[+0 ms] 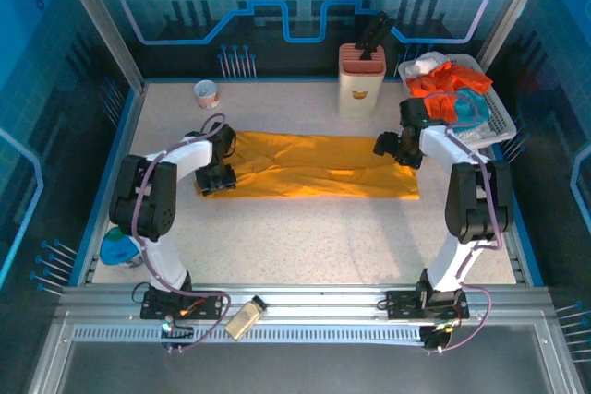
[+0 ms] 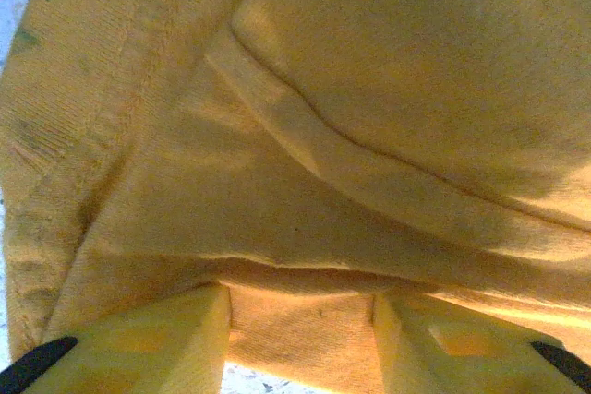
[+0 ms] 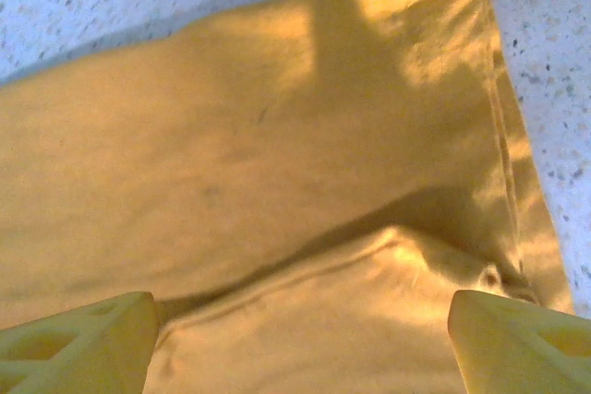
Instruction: Fold and stack the t-shirts
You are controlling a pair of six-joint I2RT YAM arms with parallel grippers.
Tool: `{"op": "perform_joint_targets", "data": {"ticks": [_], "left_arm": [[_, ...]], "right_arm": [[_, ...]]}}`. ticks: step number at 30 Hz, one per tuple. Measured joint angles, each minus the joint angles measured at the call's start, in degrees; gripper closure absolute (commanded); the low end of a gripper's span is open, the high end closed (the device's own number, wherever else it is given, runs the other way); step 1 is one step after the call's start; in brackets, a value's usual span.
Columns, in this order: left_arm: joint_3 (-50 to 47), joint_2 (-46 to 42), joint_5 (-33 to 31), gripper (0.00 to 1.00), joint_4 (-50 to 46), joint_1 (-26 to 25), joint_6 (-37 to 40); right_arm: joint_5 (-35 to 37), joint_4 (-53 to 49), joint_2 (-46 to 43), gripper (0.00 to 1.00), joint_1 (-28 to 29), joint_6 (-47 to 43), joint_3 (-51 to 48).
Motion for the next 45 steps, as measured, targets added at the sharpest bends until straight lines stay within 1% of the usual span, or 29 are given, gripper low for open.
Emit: {"op": "perform_joint_targets", "data": {"ticks": [3, 7, 10, 14, 16, 18, 20, 23, 27, 31, 36, 42, 45], "left_arm": [[0.1, 0.0, 0.3, 0.55, -0.1, 0.0, 0.0], [2.8, 0.3, 0.3, 0.55, -2.1, 0.1, 0.3], [5.7, 1.2, 0.3, 0.55, -2.6, 0.8, 0.9], [6.4, 1.2, 1.3, 0.55, -3.5, 2.9, 1.3], [6.5, 0.8, 3.6, 0.55, -3.5, 3.5, 1.1], [6.5, -0.2, 7.3, 0.54, -2.8, 3.6, -0.2], [6.5, -1.6, 11.0, 0.52, -1.0, 2.8, -2.0], [6.9, -2.6, 14.6, 0.52, 2.2, 0.6, -4.9], [7.1, -2.3, 17.5, 0.52, 6.8, -2.0, -8.2], [8.0, 0.4, 18.4, 0.53, 9.9, -2.7, -10.8], [8.0, 2.9, 18.4, 0.56, 11.8, -2.8, -12.5], [8.3, 4.7, 18.7, 0.63, 12.9, -3.5, -13.8], [9.0, 5.7, 18.7, 0.69, 13.2, -4.0, -14.2]], "right_arm": [[1.0, -0.1, -1.8, 0.19, 0.9, -1.0, -1.5], [-0.9, -0.4, 0.1, 0.20, 0.1, -1.2, -2.3], [-3.7, -0.4, 2.9, 0.21, -1.4, -0.9, -2.9], [-6.0, -0.5, 4.3, 0.22, -4.9, -0.3, -4.9], [-6.2, -0.2, 3.7, 0.22, -5.6, -0.2, -4.9], [-6.4, 0.0, 3.4, 0.21, -5.7, 0.0, -5.4], [-6.7, 0.0, 3.1, 0.21, -5.6, 0.2, -5.8], [-7.1, 0.0, 2.3, 0.21, -5.5, 0.3, -6.1], [-7.4, 0.1, 1.5, 0.21, -5.3, 0.5, -6.4], [-7.9, 0.5, 1.3, 0.21, -5.1, 0.6, -6.8], [-8.0, 0.6, 1.1, 0.21, -5.1, 0.8, -7.5], [-8.2, 0.9, 1.1, 0.21, -5.1, 1.0, -7.5], [-8.4, 1.0, 1.1, 0.22, -5.1, 1.0, -7.5]]}}
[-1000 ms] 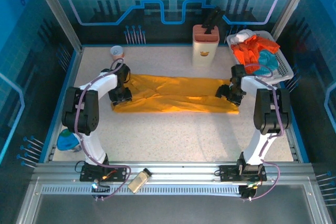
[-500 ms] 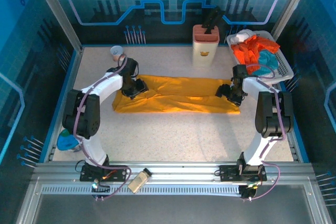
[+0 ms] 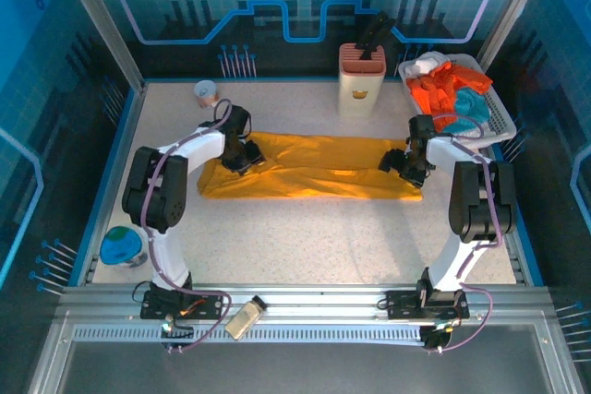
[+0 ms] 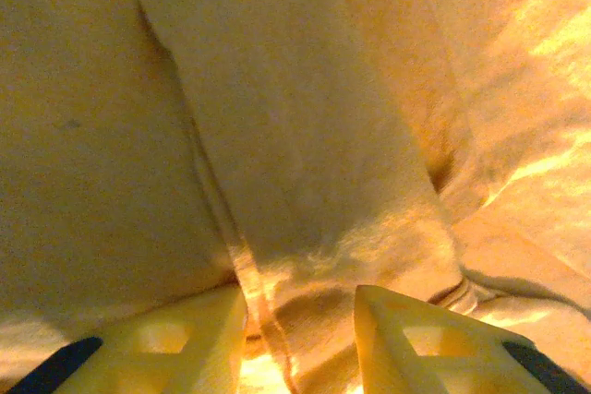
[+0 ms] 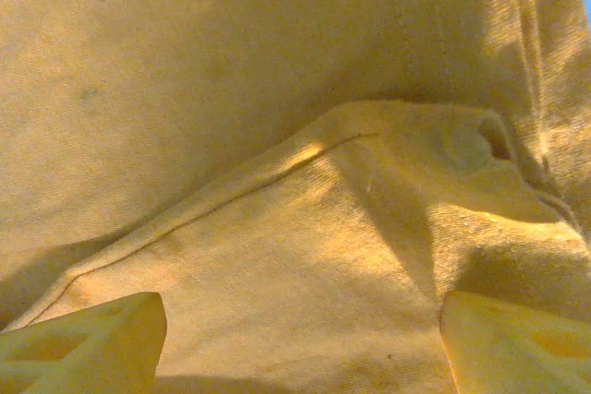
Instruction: Fold and stack the t-shirts
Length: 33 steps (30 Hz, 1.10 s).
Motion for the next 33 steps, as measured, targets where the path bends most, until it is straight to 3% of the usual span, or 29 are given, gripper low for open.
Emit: {"op": "perform_joint_targets", "data": {"ticks": [8, 11, 18, 23, 25, 28, 33], "left_arm": [[1.7, 1.3, -0.1, 0.95, -0.1, -0.5, -0.9], [3.6, 1.8, -0.6, 1.00, -0.5, -0.7, -0.7], [11.8, 4.4, -3.0, 1.00, -3.7, -2.0, 0.6], [24.0, 11.3, -5.3, 1.00, -9.0, -3.4, 4.3], [30.0, 14.9, -6.6, 0.95, -11.7, -4.1, 6.4], [40.3, 21.0, -9.0, 0.69, -17.3, -5.4, 9.9], [53.6, 29.4, -12.1, 0.62, -25.7, -6.8, 14.8]], "right_arm": [[-0.6, 0.0, 0.0, 0.22, 0.0, 0.0, 0.0], [-0.9, 0.0, 0.0, 0.23, 0.0, 0.0, 0.0], [-1.0, 0.0, 0.0, 0.24, -0.1, 0.0, 0.0], [-1.1, 0.0, 0.0, 0.24, -0.2, 0.0, 0.0], [-1.1, 0.0, 0.0, 0.24, -0.2, 0.0, 0.0], [-1.3, 0.0, 0.0, 0.24, -0.3, 0.0, 0.0], [-1.5, -0.2, 0.0, 0.24, -0.4, -0.2, 0.0]]}}
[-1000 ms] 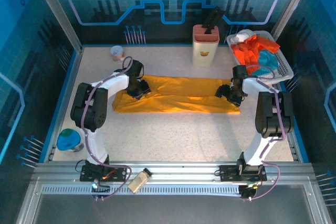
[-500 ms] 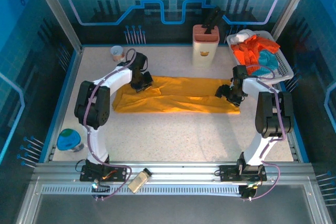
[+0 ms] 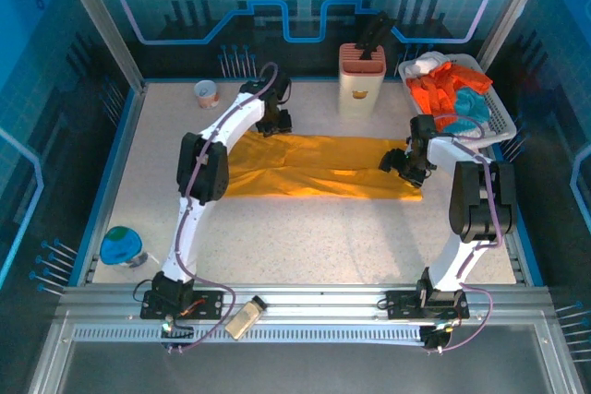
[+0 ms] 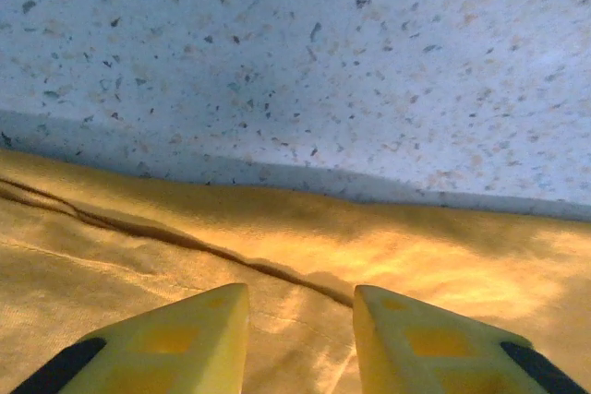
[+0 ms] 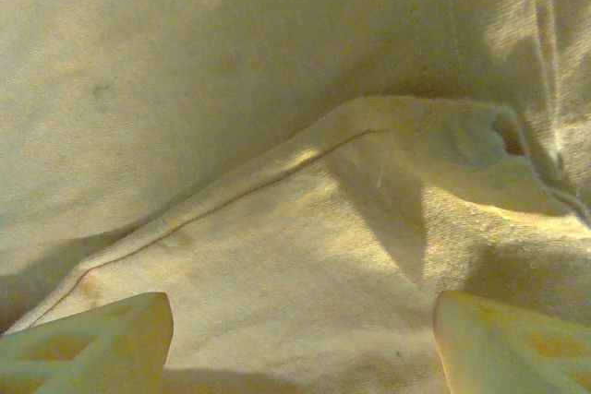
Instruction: Fold and stack the t-shirts
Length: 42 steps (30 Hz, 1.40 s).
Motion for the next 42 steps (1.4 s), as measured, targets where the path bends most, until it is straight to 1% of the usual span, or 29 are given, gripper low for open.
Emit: {"op": "perform_joint_targets", "data": {"ticks": [3, 8, 10, 13, 16, 21, 24, 25, 29, 34, 36, 37, 42], "left_arm": [[-2.2, -0.4, -2.4, 0.59, -2.5, -0.1, 1.4], [-17.7, -7.9, -4.8, 0.59, -1.4, 0.5, 1.2], [-24.7, -12.6, -5.2, 0.59, -0.3, 1.0, 0.8], [-32.0, -18.8, -5.4, 0.59, 1.7, 2.0, 0.2], [-36.7, -22.7, -5.3, 0.59, 3.8, 3.0, -0.5], [-41.2, -23.5, -5.1, 0.60, 5.8, 5.3, -0.5], [-41.6, -22.9, -4.6, 0.60, 5.8, 6.6, -0.3], [-41.6, -22.7, -4.4, 0.60, 5.7, 6.9, -0.1], [-39.7, -20.7, -4.4, 0.60, 3.9, 7.2, 1.4], [-32.5, -15.4, -4.5, 0.61, -0.3, 7.2, 3.9], [-29.0, -13.3, -4.5, 0.61, -1.6, 7.2, 4.5], [-27.1, -12.1, -4.5, 0.61, -2.2, 7.2, 4.9], [-18.5, -7.1, -3.7, 0.61, -5.2, 7.2, 5.8]], "right_arm": [[0.3, -0.3, 0.0, 0.23, 0.0, -0.3, 0.0], [1.8, -1.0, 0.0, 0.22, 0.4, -0.7, 0.7], [2.5, -1.1, 0.0, 0.21, 1.2, -1.1, 1.8], [3.6, -1.2, 0.0, 0.21, 2.9, -1.6, 4.6], [4.0, -1.3, 1.8, 0.24, 4.4, -1.9, 9.4], [4.1, -1.0, 8.8, 0.26, 5.8, -2.4, 16.3], [4.4, -2.0, 12.7, 0.27, 6.8, -2.8, 17.9], [4.6, -2.8, 13.8, 0.29, 7.3, -2.9, 18.3], [5.6, -5.5, 15.3, 0.32, 8.8, -3.7, 20.8], [6.1, -9.3, 16.7, 0.34, 11.6, -4.5, 22.4], [6.0, -11.0, 16.8, 0.41, 12.5, -4.8, 23.0], [6.0, -11.6, 16.8, 0.42, 12.9, -4.9, 23.0], [6.0, -12.4, 15.9, 0.41, 15.6, -4.9, 21.3]]}}
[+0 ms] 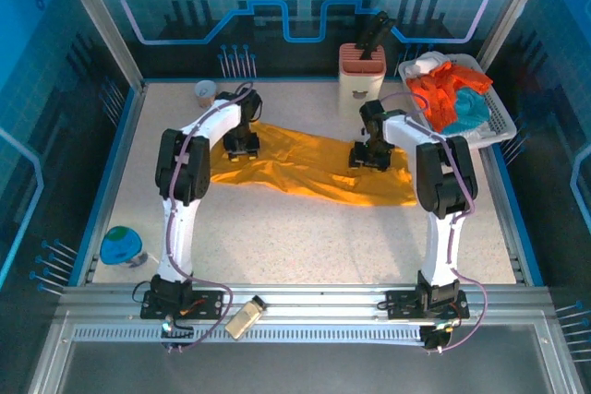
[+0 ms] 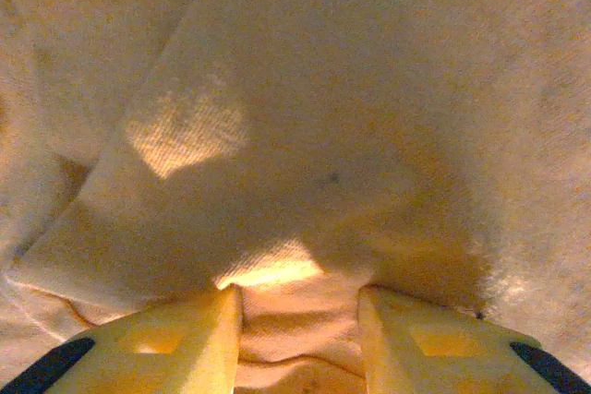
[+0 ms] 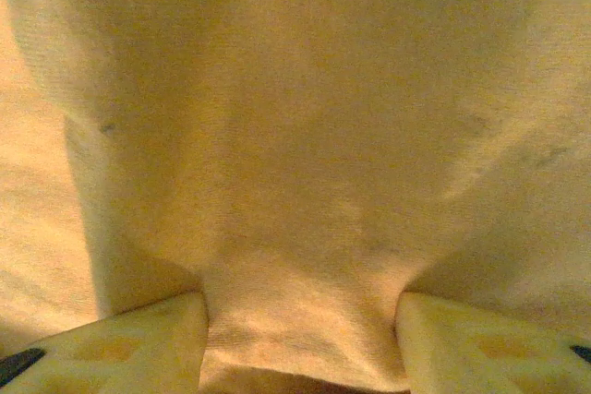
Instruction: Fold and stack the t-shirts
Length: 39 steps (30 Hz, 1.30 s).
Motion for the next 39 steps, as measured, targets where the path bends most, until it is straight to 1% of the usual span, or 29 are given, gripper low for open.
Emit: {"op": "perform_joint_targets", "data": {"ticks": [2, 5, 10, 12, 16, 19, 23, 25, 29, 32, 36, 39], "left_arm": [[3.8, 2.2, 0.5, 0.62, -1.3, 0.0, 0.1], [9.9, 5.5, 1.5, 0.62, -3.2, -0.1, 0.3], [18.1, 9.9, 3.4, 0.62, -5.2, -1.1, 1.0], [20.3, 11.1, 4.0, 0.62, -5.6, -2.1, 1.0], [23.6, 12.9, 5.2, 0.62, -5.5, -5.3, 1.0], [24.6, 13.5, 6.1, 0.62, -4.9, -8.3, 1.3], [25.7, 14.0, 7.2, 0.62, -3.8, -11.4, 2.7], [25.8, 14.0, 7.4, 0.62, -3.6, -12.3, 3.5], [25.9, 13.4, 6.9, 0.60, -3.7, -11.7, 5.1], [24.7, 10.0, 5.9, 0.59, -3.9, -10.0, 6.2], [18.6, -0.9, 4.2, 0.59, -3.5, -6.6, 7.1], [8.6, -12.5, 2.9, 0.57, -0.7, -4.0, 6.9]], "right_arm": [[-0.4, 0.6, -1.6, 0.41, 1.7, 0.5, -2.4], [-1.9, 1.2, -4.7, 0.41, 5.8, 2.3, -7.1], [-6.7, 5.7, -9.9, 0.41, 15.8, 9.2, -15.0], [-8.7, 7.6, -11.1, 0.40, 20.9, 13.2, -17.1], [-9.9, 10.6, -12.0, 0.41, 29.5, 20.2, -18.7], [-10.1, 11.1, -12.1, 0.41, 32.8, 23.5, -18.7], [-7.7, 8.9, -12.1, 0.40, 33.6, 24.7, -17.3], [-5.8, 6.2, -12.1, 0.36, 33.2, 24.0, -15.0], [-2.4, 1.9, -12.2, 0.30, 32.5, 21.1, -7.3], [0.3, 0.2, -13.1, 0.27, 31.6, 18.1, -1.6], [2.3, -0.6, -13.8, 0.25, 28.7, 13.7, 2.7], [2.5, -0.2, -13.6, 0.24, 25.7, 10.4, 3.4]]}}
